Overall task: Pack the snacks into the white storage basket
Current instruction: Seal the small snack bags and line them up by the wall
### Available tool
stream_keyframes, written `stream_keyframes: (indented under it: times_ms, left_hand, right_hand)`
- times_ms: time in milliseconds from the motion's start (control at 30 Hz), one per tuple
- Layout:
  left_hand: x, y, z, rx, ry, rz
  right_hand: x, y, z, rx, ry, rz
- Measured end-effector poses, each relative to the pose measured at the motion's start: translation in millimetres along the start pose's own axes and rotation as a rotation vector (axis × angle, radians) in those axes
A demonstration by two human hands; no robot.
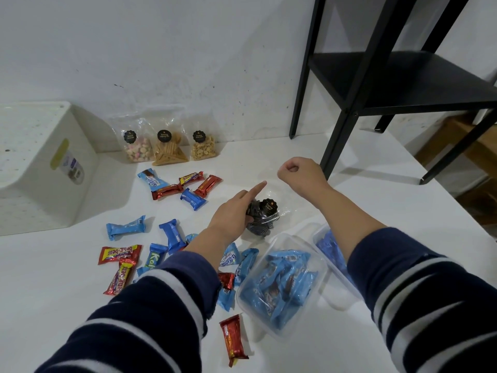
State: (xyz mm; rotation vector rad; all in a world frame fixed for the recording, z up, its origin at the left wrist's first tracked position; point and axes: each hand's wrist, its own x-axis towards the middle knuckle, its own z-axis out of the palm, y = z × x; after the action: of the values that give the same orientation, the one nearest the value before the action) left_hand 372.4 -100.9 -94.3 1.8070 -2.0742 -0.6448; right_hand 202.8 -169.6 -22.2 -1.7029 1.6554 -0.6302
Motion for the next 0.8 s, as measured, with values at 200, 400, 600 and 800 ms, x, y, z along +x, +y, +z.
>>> stream_keyframes:
  times_ms: [200,400,600,800]
  left_hand:
    - [0.5,2.4,0.2,0.02,-0.012,0.008]
    - [0.8,2.4,0.3,0.032,-0.006,0.007]
    - [-0.4,1.0,1.1,0.029,0.006,0.025]
    - [-1.8,-6.4,0.0,-0.043,0.012,-0.041]
  right_hand:
    - [-0.5,-4.3,0.2,-0.003,0.026,-0.052]
    - [-1.4,-10.5,3.1,0.011,-0.002,-0.028]
    - [1.8,-13.5,5.4,-0.021,0.044,-0.053]
    - [-4.4,-13.6,0.4,-0.068,-0.091,-0.039]
